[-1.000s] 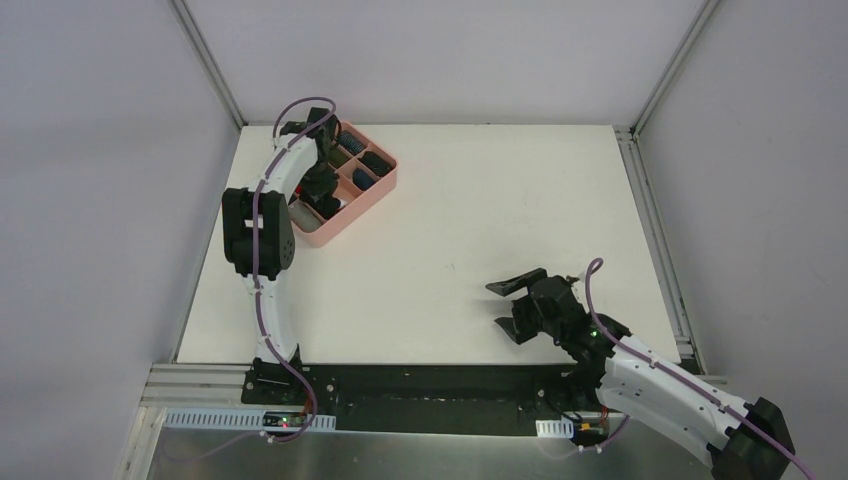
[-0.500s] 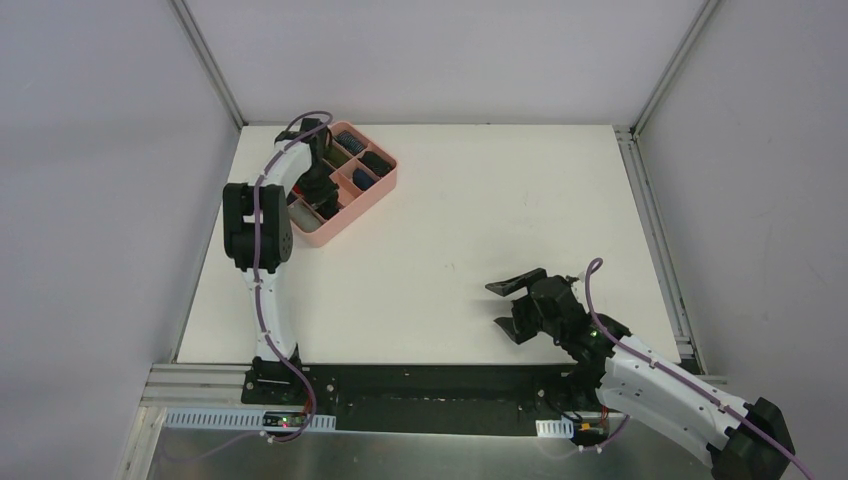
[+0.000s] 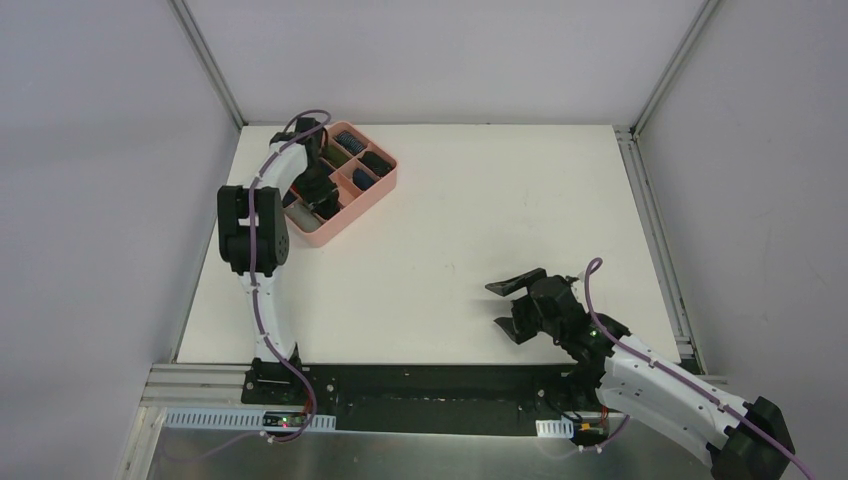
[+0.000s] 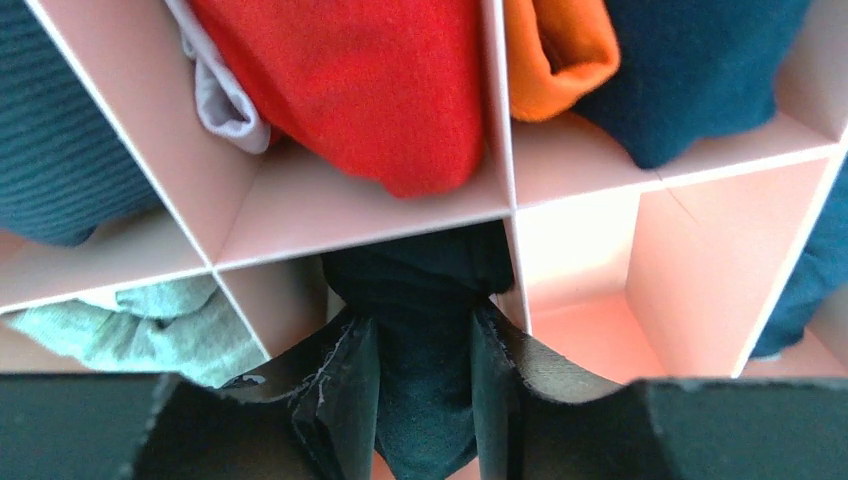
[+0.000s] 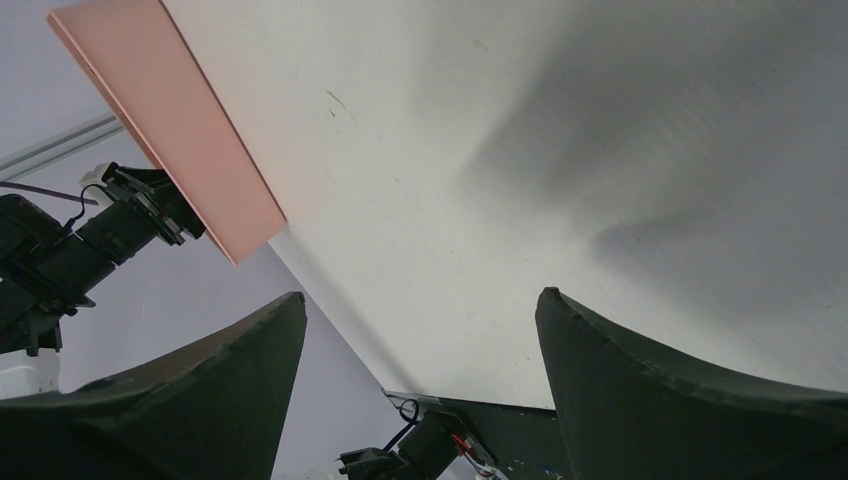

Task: Roll the underwear
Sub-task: Place the underwear in the storage box.

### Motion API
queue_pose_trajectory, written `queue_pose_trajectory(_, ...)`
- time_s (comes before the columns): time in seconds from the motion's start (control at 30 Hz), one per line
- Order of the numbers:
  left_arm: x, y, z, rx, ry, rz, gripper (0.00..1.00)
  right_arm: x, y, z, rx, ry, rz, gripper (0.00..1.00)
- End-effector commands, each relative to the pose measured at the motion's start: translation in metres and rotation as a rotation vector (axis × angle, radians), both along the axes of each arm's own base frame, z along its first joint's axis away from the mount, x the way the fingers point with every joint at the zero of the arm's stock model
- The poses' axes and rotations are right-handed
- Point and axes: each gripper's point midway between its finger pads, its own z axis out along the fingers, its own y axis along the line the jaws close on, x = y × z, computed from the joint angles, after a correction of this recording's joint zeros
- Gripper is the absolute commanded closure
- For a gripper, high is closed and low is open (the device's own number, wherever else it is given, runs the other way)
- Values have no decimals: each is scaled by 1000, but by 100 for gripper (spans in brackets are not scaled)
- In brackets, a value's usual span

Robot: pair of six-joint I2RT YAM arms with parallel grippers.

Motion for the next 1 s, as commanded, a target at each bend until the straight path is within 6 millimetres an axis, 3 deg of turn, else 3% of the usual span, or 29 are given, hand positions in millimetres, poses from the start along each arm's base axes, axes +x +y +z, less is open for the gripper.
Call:
queue_pose_trajectory(0.0,-1,-6,41,-17,-94,-70,63,5,4,13,21,-31,8,12)
queue_pose_trajectory(0.3,-5,1,74,20,-168,-78,61,4,7,17,26,-40,29,12)
queue_pose_trajectory(0.43,-5,0,78,13,-177,-85,60,3,7,17,25,-38,31,12)
queue_pose_trajectory(0.57,-4,1,66,23,-149,-83,67,3,6,17,29,-41,28,12)
queue_pose_trajectory(0.6,-3,1,63,24,-144,-85,72,2,5,17,29,-44,26,12)
queue_pose_trajectory(0.7,2,3,51,37,-120,-85,100,1,4,16,30,-43,22,12)
queue_pose_trajectory(0.97,-3,15,23,95,-52,-29,100,1,0,12,26,-36,7,12)
